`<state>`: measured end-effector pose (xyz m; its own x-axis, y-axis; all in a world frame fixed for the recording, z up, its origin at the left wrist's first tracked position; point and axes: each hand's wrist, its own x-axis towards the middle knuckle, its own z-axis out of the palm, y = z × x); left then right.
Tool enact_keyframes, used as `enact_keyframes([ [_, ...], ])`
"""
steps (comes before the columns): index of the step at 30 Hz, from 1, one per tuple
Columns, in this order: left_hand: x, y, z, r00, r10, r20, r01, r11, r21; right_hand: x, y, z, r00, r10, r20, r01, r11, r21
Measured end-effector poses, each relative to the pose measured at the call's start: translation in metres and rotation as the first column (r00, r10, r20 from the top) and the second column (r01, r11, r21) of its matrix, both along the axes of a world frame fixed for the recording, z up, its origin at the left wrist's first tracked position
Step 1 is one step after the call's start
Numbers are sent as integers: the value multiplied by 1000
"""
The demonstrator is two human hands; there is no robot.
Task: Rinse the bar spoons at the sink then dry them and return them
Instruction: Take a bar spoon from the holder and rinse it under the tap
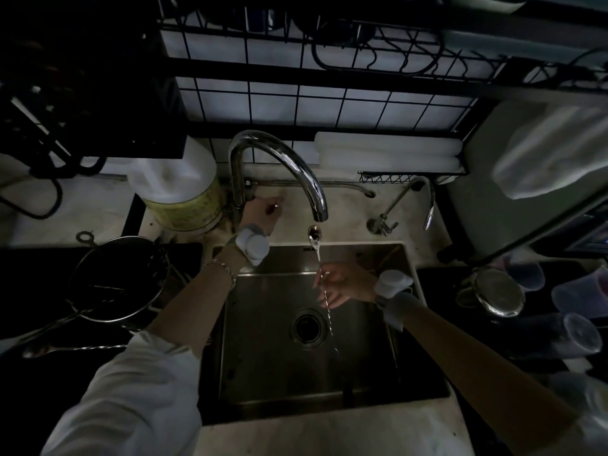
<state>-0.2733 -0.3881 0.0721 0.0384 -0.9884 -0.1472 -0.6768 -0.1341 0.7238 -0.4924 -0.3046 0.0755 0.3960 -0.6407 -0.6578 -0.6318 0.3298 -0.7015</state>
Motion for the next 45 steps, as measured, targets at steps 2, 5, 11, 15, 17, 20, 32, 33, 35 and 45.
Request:
enact_keyframes([
  [2,-1,-2,-1,1000,4,8,-4,1000,20,-2,2,-2,1000,-4,-11,4,1000,-1],
  [5,-8,-2,-4,1000,-13,28,12,1000,28,-5,3,-3,1000,-5,-25,5,1000,1],
  [11,-11,-3,-11,997,-15,78,16,1000,-10,-9,6,1,999,5,-37,-5,1000,-7],
  [15,-12,-3,-11,998,-17,68,18,1000,-15,-12,9,4,998,42,-50,-44,999,-32],
  [17,-11,-3,-12,998,-30,59,30,1000,3,-13,12,5,998,49,-49,-51,998,-44],
  [20,-9,-1,-9,999,-31,-35,32,999,29,-15,17,5,997,46,-59,-50,996,-69],
  [32,-29,26,55,808,-51,-587,77,997,20,-22,32,9,996,54,-75,-62,993,-102],
  [33,-31,28,56,781,-30,-624,94,993,70,-23,31,8,996,57,-75,-65,993,-101],
  [35,-32,36,56,791,-24,-611,128,983,128,-23,33,8,995,73,-72,-80,992,-95],
  [45,-42,78,41,765,-12,-644,218,946,242,-24,39,10,995,59,-77,-66,994,-90],
])
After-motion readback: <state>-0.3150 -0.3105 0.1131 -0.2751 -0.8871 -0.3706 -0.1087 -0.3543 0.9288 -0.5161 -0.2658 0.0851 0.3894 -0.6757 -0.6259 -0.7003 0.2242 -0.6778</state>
